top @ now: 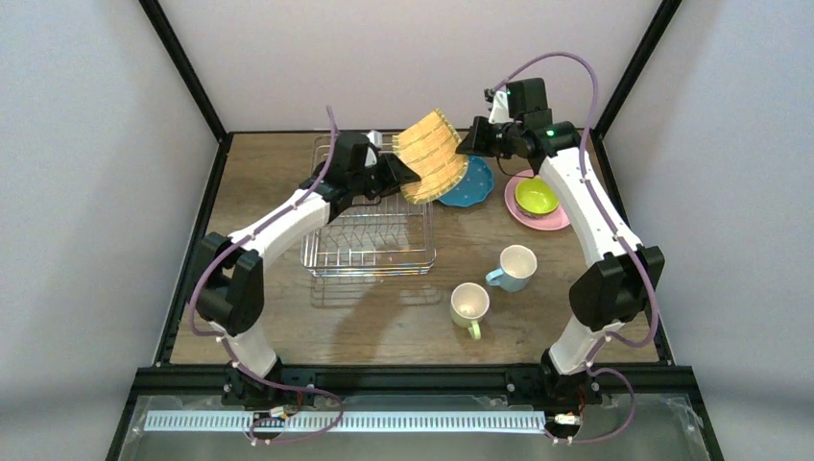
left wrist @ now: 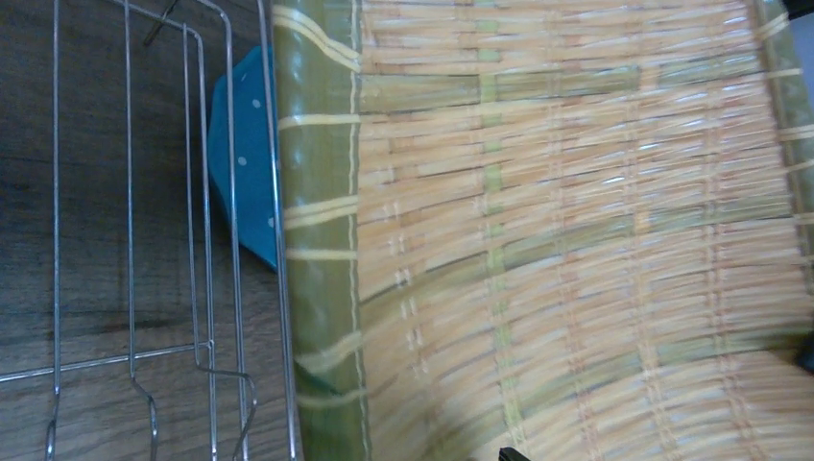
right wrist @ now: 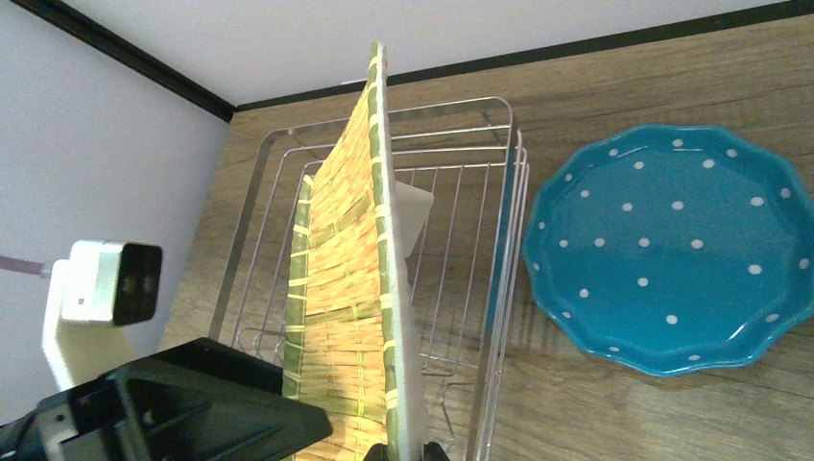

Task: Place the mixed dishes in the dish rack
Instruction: Pass from the right arm to the left

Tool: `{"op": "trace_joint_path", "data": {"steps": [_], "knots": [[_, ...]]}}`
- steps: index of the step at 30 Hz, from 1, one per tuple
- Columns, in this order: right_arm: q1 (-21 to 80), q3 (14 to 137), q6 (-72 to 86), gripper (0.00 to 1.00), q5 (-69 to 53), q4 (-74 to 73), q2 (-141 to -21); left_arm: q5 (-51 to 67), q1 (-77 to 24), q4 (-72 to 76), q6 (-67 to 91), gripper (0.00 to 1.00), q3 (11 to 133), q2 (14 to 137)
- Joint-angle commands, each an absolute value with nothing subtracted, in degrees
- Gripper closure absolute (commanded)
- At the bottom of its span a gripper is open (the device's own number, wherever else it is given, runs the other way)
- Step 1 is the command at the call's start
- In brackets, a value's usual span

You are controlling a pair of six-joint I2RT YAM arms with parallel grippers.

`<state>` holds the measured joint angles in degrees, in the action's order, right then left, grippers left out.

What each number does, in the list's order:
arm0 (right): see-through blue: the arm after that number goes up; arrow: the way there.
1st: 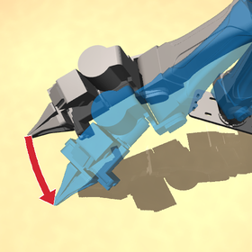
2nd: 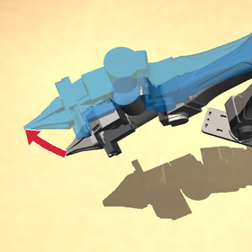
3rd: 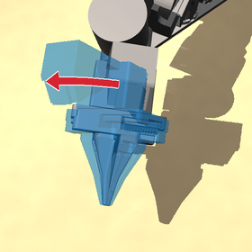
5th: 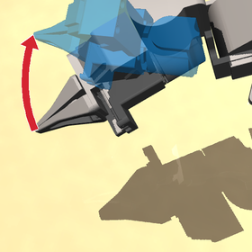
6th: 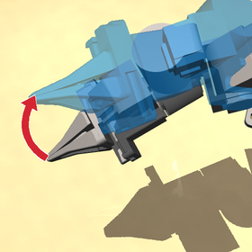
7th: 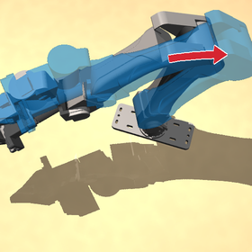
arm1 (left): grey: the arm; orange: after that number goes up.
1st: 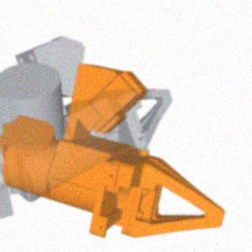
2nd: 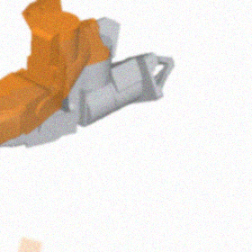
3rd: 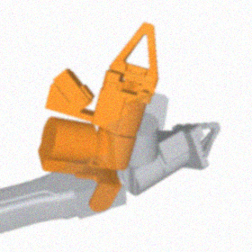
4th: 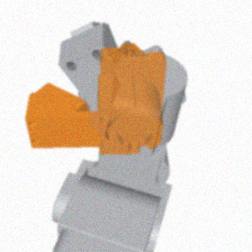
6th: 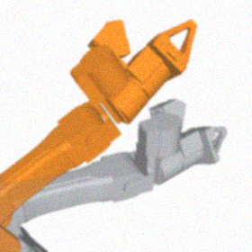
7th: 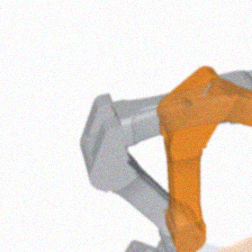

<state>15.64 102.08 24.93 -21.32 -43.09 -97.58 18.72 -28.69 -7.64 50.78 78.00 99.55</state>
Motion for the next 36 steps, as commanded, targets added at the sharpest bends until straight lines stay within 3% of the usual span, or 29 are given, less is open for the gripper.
{"op": "trace_joint_path", "data": {"steps": [1,14,21,36], "knots": [[16.88,103.45,26.81,0.99,-23.92,-41.24,-95.88,20.31,-27.88,-1.37,52.55,0.0,74.19,97.87],[17.54,101.94,26.66,0.99,-26.72,-40.87,-96.74,23.25,-26.57,13.28,58.09,0.02,67.07,95.26],[17.67,100.26,26.55,0.99,-27.6,-40.26,-97.02,25.04,-26.3,19.05,59.24,0.09,64.8,94.08],[18.22,97.31,26.13,0.99,-29.61,-38.7,-98.61,28.18,-26.33,25.16,60.56,0.46,62.61,92.91]]}}
